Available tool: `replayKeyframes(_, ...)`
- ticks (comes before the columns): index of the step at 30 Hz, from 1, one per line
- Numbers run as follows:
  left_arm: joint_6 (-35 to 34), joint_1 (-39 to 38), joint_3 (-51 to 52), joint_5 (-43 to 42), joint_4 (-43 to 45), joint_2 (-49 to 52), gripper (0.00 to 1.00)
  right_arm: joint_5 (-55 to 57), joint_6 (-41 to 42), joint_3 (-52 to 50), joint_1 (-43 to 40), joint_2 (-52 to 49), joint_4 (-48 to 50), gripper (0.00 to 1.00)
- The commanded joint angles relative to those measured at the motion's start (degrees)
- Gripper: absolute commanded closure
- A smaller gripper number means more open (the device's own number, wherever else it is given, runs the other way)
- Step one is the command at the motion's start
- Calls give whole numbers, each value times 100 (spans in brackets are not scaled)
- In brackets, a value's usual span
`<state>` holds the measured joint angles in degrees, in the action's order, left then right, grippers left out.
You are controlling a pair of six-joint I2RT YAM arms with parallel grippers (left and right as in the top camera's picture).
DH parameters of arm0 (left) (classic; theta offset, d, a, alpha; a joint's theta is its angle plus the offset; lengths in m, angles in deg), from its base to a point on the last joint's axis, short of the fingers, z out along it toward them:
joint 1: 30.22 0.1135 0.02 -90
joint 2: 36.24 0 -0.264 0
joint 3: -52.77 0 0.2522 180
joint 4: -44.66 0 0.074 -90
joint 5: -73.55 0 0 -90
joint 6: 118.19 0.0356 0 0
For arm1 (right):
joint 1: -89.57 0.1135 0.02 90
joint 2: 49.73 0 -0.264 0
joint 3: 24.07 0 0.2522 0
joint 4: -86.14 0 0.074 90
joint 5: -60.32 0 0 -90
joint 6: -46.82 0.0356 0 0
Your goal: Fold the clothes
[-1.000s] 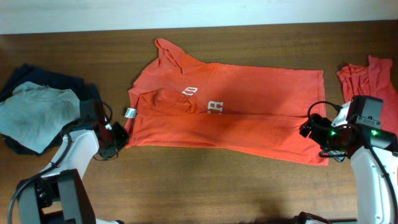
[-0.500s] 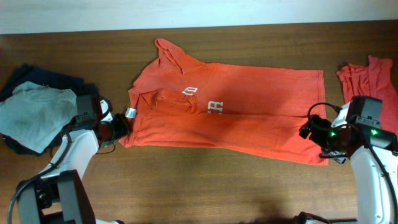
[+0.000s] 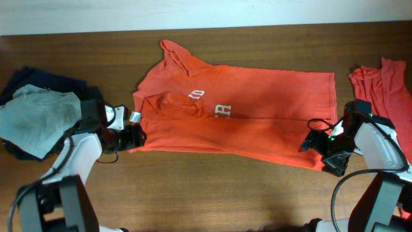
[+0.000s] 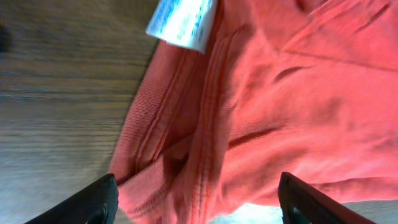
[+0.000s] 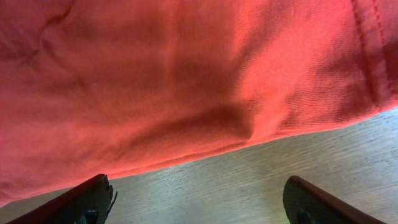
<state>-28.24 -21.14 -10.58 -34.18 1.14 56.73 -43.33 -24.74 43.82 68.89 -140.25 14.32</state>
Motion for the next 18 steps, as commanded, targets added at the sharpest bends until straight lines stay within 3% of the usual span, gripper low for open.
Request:
replayKeyframes(1,160,-201,28,-219,109,476,27,-114,20,52,2,20,-26,7)
replayKeyframes(6,-197,-304,26,42,341,625,47,-111,20,52,2,20,-31,7)
replayKeyframes(9,-496,-304,26,553,354,625,91,-66,15,52,2,20,-7,7)
replayKeyframes(10,-566,-304,26,629,354,623,96,-39,-2,52,2,20,-9,7)
replayKeyframes(18,-828,7,24,857,319,623,100,302,116,52,-186,20,-225,7)
